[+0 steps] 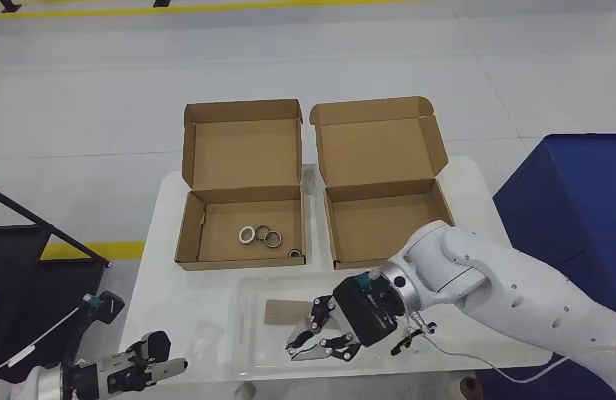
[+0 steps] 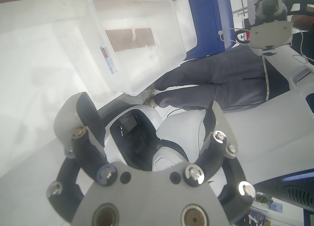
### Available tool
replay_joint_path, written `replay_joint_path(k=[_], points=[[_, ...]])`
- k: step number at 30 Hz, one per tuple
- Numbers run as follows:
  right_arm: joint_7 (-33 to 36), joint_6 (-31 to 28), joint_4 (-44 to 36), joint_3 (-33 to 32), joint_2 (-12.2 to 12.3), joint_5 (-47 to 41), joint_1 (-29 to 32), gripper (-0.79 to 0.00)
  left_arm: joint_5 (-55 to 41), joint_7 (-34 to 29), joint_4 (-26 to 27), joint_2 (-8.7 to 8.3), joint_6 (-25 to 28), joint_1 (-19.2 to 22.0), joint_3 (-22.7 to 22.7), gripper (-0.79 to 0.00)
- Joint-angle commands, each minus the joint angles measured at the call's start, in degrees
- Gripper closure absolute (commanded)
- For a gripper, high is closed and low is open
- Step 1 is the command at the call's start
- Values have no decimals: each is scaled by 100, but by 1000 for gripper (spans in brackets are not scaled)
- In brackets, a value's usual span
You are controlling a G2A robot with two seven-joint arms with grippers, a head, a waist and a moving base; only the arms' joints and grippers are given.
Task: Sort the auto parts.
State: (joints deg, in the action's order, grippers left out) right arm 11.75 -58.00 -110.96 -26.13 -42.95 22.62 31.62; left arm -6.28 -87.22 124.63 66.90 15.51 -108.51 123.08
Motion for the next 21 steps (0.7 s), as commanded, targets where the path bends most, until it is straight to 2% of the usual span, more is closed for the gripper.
replay_joint_path(k=[1, 8, 9, 11, 13, 17, 21], points=[[-169, 0, 57, -12, 35, 49, 33, 0, 0, 0, 0, 0, 0, 0, 0, -785], [-184, 22, 26, -24, 32, 58, 40, 0, 0, 0, 0, 0, 0, 0, 0, -785], [-343, 68, -189, -135, 10, 139, 36, 0, 0, 0, 0, 0, 0, 0, 0, -785], [-826, 3, -569, -392, -53, 463, 60, 0, 0, 0, 0, 0, 0, 0, 0, -785], [-1417, 39, -790, -791, -127, 1201, 41, 0, 0, 0, 0, 0, 0, 0, 0, -785], [-3464, 0, -668, -1484, -341, 2624, 86, 0, 0, 0, 0, 0, 0, 0, 0, -785], [-4540, 14, -529, -1616, -469, 3612, 346, 0, 0, 0, 0, 0, 0, 0, 0, -785]])
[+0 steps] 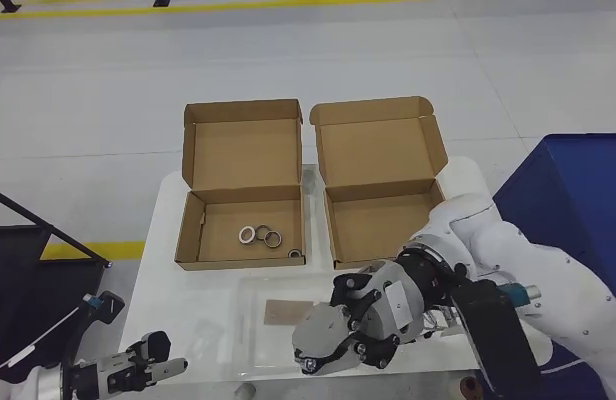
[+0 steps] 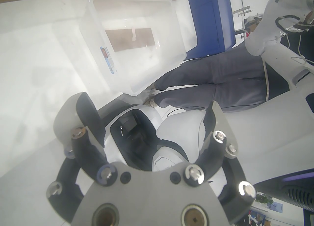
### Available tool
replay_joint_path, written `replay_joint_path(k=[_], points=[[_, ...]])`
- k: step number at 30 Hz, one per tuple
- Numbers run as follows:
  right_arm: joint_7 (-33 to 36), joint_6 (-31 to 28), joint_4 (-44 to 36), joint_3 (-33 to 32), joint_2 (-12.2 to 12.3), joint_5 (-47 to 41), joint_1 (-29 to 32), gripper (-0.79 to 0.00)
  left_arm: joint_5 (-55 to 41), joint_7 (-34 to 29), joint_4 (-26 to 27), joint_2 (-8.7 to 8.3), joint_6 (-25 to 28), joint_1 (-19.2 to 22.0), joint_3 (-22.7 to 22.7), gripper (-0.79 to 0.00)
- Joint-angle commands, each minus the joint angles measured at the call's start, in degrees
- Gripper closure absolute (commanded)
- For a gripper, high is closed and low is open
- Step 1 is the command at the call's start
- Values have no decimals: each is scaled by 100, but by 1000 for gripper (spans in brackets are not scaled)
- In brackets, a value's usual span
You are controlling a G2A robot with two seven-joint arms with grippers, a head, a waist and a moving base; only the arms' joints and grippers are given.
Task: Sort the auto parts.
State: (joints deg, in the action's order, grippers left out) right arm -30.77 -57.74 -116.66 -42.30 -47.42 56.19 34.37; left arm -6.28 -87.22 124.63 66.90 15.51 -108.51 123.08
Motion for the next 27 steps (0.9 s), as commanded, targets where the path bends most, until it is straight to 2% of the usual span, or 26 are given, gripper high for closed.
replay_joint_path(k=[1, 8, 13, 17, 22, 25, 27], points=[[-446, -16, 66, -18, -45, 422, 113, 0, 0, 0, 0, 0, 0, 0, 0, -785], [-1176, -26, 248, 53, -180, 1134, 316, 0, 0, 0, 0, 0, 0, 0, 0, -785], [-1465, -26, 445, 322, -265, 860, 329, 0, 0, 0, 0, 0, 0, 0, 0, -785], [-1465, -26, 475, 971, -335, -624, 7, 0, 0, 0, 0, 0, 0, 0, 0, -785], [-861, -26, -128, 2087, -422, -3333, -504, 0, 0, 0, 0, 0, 0, 0, 0, -785], [-565, -26, -440, 2444, -498, -4314, -642, 0, 0, 0, 0, 0, 0, 0, 0, -785], [-382, -26, -493, 2519, -552, -4630, -686, 0, 0, 0, 0, 0, 0, 0, 0, -785]])
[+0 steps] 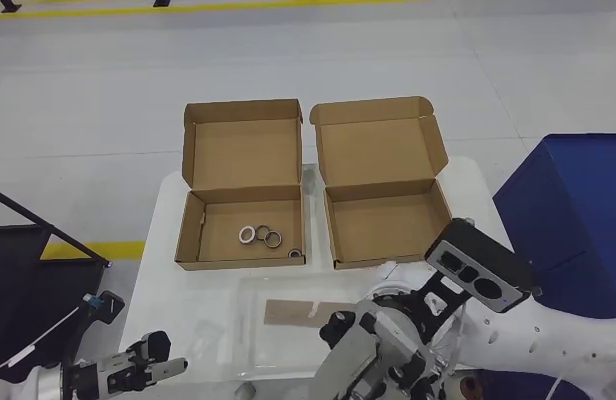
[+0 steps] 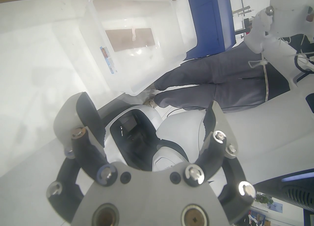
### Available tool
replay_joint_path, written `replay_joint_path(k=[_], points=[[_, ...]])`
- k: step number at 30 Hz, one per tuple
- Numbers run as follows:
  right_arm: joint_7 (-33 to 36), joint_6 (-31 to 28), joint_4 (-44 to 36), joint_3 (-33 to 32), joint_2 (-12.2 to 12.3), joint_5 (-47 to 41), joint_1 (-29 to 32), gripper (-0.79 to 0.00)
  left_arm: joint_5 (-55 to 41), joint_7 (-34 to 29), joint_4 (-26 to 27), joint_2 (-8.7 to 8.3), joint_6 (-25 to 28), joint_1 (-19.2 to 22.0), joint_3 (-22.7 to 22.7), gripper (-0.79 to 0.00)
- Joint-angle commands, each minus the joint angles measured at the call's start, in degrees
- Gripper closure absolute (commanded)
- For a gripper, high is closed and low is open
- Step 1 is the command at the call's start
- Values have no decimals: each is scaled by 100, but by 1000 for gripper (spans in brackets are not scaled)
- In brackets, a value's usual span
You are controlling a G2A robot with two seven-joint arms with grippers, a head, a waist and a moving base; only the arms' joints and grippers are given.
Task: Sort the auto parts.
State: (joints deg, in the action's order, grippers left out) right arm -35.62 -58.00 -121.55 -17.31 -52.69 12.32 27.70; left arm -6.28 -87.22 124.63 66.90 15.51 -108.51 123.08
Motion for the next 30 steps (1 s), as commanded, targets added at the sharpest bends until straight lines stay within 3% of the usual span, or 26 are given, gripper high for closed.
replay_joint_path(k=[1, 6, 14, 17, 20, 26, 30], points=[[198, 0, 25, 38, -50, -329, -17, 0, 0, 0, 0, 0, 0, 0, 0, -785], [632, 0, 339, -208, -129, -171, -15, 0, 0, 0, 0, 0, 0, 0, 0, -785], [713, 45, 342, -185, -132, -297, 61, 0, 0, 0, 0, 0, 0, 0, 0, -785], [978, 161, 200, -27, -134, -1198, 326, 0, 0, 0, 0, 0, 0, 0, 0, -785], [1451, 637, 21, 337, -86, -3115, 561, 0, 0, 0, 0, 0, 0, 0, 0, -785], [3285, 1085, -469, 621, 58, -6066, 870, 0, 0, 0, 0, 0, 0, 0, 0, -785], [4348, 1296, -604, 456, 141, -7277, 1089, 0, 0, 0, 0, 0, 0, 0, 0, -785]])
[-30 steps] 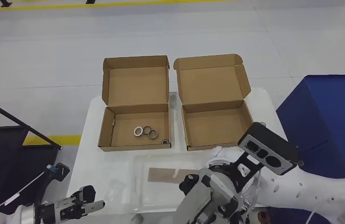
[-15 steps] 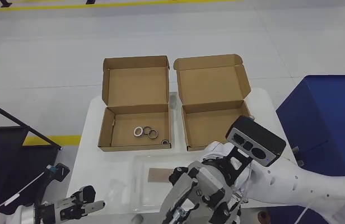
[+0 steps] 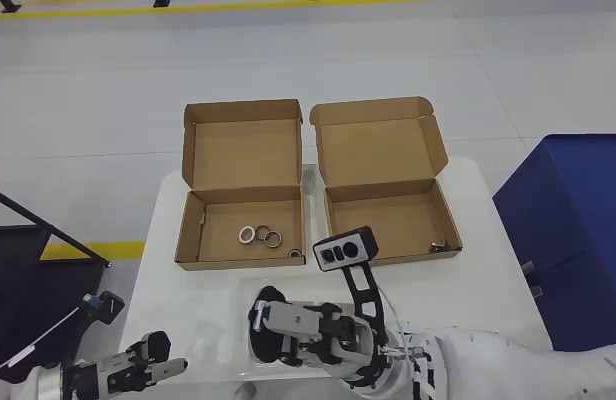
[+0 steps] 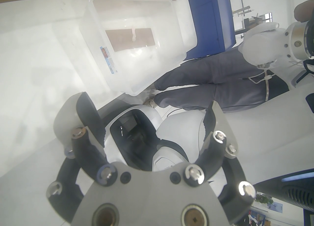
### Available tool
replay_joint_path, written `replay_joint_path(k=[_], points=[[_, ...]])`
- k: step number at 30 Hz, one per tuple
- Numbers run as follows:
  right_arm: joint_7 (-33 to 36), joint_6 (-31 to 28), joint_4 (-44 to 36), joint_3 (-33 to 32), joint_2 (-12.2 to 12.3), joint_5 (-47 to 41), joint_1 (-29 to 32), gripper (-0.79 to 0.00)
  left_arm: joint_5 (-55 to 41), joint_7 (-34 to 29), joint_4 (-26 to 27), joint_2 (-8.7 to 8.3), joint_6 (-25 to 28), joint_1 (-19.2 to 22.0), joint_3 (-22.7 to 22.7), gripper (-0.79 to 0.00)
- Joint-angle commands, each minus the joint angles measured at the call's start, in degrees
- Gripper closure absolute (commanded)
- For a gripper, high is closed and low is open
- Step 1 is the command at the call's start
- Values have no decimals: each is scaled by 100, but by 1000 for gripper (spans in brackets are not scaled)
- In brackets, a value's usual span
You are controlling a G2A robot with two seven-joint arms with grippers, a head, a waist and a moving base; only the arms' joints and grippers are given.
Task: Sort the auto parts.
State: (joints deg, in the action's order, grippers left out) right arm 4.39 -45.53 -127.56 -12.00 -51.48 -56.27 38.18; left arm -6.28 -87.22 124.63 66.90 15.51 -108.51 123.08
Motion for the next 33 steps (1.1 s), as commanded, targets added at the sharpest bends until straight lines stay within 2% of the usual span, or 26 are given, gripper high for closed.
replay_joint_path(k=[1, 5, 9, 16, 24, 28, 33], points=[[555, 75, 4, -160, 40, -618, 95, 0, 0, 0, 0, 0, 0, 0, 0, -785], [1061, 135, 61, -561, 103, -1040, 326, 0, 0, 0, 0, 0, 0, 0, 0, -785], [1301, 6, 148, -966, 117, -911, 553, 0, 0, 0, 0, 0, 0, 0, 0, -785], [943, -328, 589, -1819, 53, 1568, 752, 0, 0, 0, 0, 0, 0, 0, 0, -785], [319, -7, 521, -2504, -148, 4431, 903, 0, 0, 0, 0, 0, 0, 0, 0, -785], [-38, -85, 462, -2672, -263, 5048, 999, 0, 0, 0, 0, 0, 0, 0, 0, -785], [-38, -85, 462, -2672, -263, 5048, 999, 0, 0, 0, 0, 0, 0, 0, 0, -785]])
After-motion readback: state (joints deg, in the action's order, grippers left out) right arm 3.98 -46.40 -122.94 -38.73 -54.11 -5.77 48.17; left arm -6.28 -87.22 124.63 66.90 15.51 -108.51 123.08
